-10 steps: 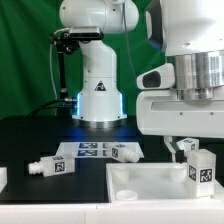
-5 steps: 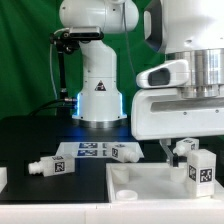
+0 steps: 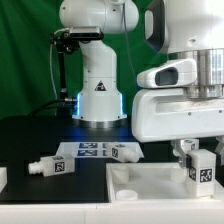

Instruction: Assemble one leg

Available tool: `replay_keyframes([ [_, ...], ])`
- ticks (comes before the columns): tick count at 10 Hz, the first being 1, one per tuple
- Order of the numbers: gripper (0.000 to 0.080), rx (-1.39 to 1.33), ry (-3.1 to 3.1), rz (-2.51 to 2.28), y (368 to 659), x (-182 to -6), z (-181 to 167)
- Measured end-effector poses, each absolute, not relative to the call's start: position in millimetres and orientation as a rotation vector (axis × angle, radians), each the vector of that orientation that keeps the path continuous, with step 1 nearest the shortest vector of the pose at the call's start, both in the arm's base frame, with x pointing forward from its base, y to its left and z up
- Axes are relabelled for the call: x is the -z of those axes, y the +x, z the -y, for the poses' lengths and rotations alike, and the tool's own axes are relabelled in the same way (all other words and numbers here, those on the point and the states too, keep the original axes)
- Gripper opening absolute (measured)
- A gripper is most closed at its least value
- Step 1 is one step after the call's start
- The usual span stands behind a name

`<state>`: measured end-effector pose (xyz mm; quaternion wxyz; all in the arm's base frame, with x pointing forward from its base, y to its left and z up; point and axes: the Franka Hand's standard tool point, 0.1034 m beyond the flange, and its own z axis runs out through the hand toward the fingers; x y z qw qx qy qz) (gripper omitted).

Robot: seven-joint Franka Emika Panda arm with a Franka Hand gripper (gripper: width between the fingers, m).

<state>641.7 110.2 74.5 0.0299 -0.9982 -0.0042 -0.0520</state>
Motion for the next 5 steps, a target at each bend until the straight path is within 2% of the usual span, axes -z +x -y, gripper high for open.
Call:
replay_keyframes([
  [1,0.0284,0.157,-3.073,-0.090,641.6,-74.4,-110.1],
  [4,0.0284,0.137,-3.015,-0.541,641.9,-74.8,-108.3],
  [5,0.0284,0.114,-2.944,-0.827,641.2,-74.7,-107.1],
])
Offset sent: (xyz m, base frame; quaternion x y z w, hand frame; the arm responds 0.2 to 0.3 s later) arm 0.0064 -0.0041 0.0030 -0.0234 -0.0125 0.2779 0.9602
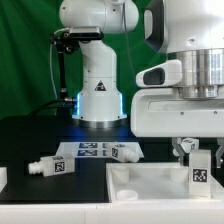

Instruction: Assemble one leg

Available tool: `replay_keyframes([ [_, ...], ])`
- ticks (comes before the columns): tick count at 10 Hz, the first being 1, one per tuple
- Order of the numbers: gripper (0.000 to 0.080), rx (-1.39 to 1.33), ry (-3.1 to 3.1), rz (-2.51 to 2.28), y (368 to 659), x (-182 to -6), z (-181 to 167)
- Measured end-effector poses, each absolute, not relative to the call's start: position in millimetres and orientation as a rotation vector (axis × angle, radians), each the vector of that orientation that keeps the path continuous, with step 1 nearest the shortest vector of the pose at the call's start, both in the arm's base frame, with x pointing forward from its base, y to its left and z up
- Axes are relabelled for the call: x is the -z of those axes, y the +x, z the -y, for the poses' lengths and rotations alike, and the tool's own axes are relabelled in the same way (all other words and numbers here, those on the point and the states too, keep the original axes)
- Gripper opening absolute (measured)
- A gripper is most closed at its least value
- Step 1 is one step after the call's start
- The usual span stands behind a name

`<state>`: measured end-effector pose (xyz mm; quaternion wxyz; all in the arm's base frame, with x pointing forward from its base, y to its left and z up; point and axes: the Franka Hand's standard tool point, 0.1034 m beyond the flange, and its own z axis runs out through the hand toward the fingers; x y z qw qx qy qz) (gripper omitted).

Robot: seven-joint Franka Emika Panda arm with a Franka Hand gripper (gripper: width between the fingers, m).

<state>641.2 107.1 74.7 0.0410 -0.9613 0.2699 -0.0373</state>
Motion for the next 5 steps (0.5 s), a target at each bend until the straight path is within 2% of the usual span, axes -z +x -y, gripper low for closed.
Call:
replay_keyframes([
  [2,0.0284,0.047,-2.633,-1.492,639.2,-72.9,-107.4],
  [5,0.0284,0.003,-2.401,-1.804,639.0,-73.1,-104.7],
])
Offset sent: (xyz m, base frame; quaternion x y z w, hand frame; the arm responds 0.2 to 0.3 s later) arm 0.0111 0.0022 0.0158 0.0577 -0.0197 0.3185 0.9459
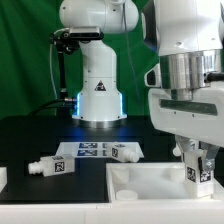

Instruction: Assemble one leg

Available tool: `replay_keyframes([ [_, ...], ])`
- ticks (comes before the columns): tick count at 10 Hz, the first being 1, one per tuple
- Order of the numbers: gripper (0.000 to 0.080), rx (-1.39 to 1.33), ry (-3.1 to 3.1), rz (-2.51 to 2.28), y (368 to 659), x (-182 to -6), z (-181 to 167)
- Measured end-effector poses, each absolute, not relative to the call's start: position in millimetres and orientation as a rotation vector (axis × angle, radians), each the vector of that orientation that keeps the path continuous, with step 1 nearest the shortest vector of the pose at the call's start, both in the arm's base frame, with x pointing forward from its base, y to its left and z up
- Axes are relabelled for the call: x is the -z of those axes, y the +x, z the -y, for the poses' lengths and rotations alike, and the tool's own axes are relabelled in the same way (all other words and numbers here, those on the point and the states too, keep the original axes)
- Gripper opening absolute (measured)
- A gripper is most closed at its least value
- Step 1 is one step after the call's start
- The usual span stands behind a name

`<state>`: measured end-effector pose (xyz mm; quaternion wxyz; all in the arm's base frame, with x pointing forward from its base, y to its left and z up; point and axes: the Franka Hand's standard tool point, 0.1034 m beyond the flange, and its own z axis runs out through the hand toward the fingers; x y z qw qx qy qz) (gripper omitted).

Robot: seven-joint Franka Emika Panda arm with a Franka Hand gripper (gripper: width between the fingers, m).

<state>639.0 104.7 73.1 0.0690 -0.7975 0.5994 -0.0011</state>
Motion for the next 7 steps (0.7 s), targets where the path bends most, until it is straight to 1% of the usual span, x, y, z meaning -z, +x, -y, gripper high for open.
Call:
replay_keyframes([
  [1,0.0389,0.005,-2.400,-1.804,639.1,-73.3,-105.5],
  [2,0.0527,0.010,-2.442,-1.747,639.2,-73.3,-105.5],
  [3,0.0611,0.036,-2.529,-1.620,640.3,-73.5,-104.7],
  [4,0.0611,0.068,-2.680,-1.356,641.0,-72.7,-104.6],
  [5,0.0642,0.081,-2.820,-1.039,641.7,-71.2,-106.0],
  [7,0.0647,0.116,-2.899,-0.793,639.4,-70.8,-113.2],
])
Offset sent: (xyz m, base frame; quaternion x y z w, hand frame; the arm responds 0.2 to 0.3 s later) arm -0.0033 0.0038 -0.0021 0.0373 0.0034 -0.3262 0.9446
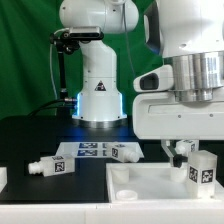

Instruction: Assemble one leg

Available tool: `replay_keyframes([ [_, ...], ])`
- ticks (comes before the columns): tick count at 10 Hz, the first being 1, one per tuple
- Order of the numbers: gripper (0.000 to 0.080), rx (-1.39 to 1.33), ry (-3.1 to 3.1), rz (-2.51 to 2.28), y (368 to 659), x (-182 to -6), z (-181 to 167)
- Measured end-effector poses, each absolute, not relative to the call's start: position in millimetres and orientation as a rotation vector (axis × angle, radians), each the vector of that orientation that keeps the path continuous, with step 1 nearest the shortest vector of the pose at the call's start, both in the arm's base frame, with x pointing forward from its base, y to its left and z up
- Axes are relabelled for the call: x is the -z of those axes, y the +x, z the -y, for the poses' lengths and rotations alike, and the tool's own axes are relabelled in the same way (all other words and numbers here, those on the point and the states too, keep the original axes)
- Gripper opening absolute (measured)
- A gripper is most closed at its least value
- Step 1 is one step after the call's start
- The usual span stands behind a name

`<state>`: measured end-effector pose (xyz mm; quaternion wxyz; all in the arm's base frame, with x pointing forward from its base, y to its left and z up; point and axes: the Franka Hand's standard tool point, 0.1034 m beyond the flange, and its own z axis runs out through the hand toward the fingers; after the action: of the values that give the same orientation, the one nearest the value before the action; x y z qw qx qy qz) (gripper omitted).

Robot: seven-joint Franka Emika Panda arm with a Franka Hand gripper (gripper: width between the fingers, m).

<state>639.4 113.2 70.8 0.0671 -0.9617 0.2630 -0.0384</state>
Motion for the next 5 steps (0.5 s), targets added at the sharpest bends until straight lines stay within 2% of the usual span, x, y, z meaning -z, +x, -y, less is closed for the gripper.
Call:
replay_keyframes([
  [3,0.0649,0.147,-2.996,-0.419,640.2,-70.5,-110.3],
  [5,0.0649,0.193,-3.088,0.191,642.4,-72.4,-113.3],
])
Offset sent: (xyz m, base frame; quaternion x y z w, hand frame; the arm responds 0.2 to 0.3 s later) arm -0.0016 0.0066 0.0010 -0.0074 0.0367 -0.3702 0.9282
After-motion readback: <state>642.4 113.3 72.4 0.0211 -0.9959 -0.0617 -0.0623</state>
